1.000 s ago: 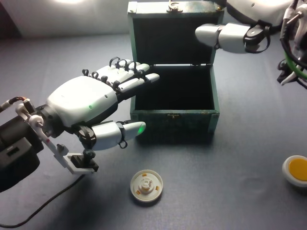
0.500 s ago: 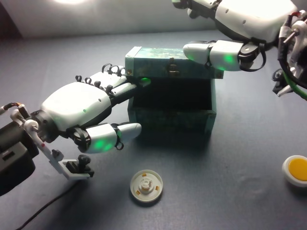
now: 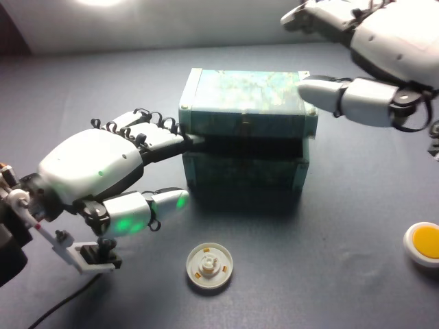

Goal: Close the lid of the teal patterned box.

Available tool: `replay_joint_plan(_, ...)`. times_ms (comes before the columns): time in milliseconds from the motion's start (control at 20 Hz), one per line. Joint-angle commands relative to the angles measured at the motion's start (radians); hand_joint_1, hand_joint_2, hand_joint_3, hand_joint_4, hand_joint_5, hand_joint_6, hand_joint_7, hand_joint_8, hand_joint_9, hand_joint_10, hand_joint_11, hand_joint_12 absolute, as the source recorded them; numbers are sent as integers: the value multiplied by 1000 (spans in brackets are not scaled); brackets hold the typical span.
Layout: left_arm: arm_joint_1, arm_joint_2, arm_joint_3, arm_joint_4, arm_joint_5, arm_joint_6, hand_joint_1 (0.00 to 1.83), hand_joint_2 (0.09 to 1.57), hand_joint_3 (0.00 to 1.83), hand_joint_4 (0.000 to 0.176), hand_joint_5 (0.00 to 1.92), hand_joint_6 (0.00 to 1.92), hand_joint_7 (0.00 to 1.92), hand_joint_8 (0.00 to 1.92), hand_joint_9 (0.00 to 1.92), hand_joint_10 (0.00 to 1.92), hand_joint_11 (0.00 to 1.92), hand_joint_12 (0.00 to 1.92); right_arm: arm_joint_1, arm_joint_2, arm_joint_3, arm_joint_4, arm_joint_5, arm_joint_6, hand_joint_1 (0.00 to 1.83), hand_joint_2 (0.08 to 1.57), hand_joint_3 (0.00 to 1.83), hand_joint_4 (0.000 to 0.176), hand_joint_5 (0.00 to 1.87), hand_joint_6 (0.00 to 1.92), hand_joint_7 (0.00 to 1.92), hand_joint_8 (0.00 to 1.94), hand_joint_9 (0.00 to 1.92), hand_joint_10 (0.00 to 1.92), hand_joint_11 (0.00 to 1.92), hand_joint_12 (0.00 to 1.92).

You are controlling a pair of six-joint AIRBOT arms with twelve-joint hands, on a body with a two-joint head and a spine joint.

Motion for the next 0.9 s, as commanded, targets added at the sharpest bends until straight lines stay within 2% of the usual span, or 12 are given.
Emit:
replay_joint_plan(0,-2,11,-5,-7,-164,-7,90,1429,4,0,394,71,539,101,382,800,89,1786,-5,14,-13,-13,170,19,91,1368,6,0,1,699,241,562,103,1151,2,1884)
replay_joint_plan(50,2,18,-12,-5,-178,-6,122,1434,2,0,459,116,619,248,455,1082,248,1811,-28,29,-25,-14,207,40,116,1401,9,0,0,713,260,688,132,1256,56,1914)
replay_joint_plan(150,5,24,-18,-3,-190,-6,126,1430,0,0,565,306,716,484,587,1183,419,1751,-60,48,-37,-15,260,79,124,1436,10,0,0,603,218,622,84,1135,1,1871)
replay_joint_plan(250,14,37,-31,-2,-225,-6,173,1416,1,0,593,986,880,1379,980,1686,958,1912,-106,77,-59,-18,334,117,89,1449,1,0,0,560,238,420,81,1067,0,1772)
replay_joint_plan(450,27,62,-55,3,-298,0,246,1401,0,0,546,1437,801,1693,935,1901,1003,1921,-164,121,-98,-18,431,132,106,1409,0,0,0,663,290,590,152,1196,54,1833)
replay_joint_plan(500,33,75,-66,1,-327,9,224,1406,1,0,516,1429,773,1682,904,1886,970,1921,-188,140,-115,-18,477,135,110,1417,0,0,0,776,257,812,172,1331,98,1882)
replay_joint_plan(550,41,91,-81,-5,-362,27,177,1404,0,0,379,1024,563,1100,497,1398,366,1853,-209,158,-131,-18,516,135,76,1393,0,0,0,744,160,930,156,1380,98,1917)
replay_joint_plan(650,57,114,-99,-22,-414,49,164,1420,3,0,332,447,445,580,345,1047,123,1740,-250,191,-161,-18,581,135,67,1389,0,0,0,636,186,854,166,1329,115,1921)
replay_joint_plan(700,66,123,-107,-32,-435,58,164,1420,3,0,332,447,445,580,345,1047,123,1740,-268,203,-174,-18,609,135,67,1389,0,0,0,636,186,854,166,1329,115,1921)
replay_joint_plan(750,75,131,-114,-41,-455,66,282,1451,3,0,293,115,362,111,219,526,4,1394,-288,215,-186,-16,635,135,90,1400,0,0,0,615,278,533,180,1058,14,1873)
replay_joint_plan(800,85,139,-122,-51,-477,74,282,1451,3,0,293,115,362,111,219,526,4,1394,-313,229,-201,-12,667,135,90,1400,0,0,0,615,278,533,180,1058,14,1873)
replay_joint_plan(850,97,148,-131,-62,-500,84,185,1432,0,59,55,7,75,14,13,61,0,562,-345,243,-215,-2,706,135,184,1400,0,0,0,383,190,183,63,774,0,1618)
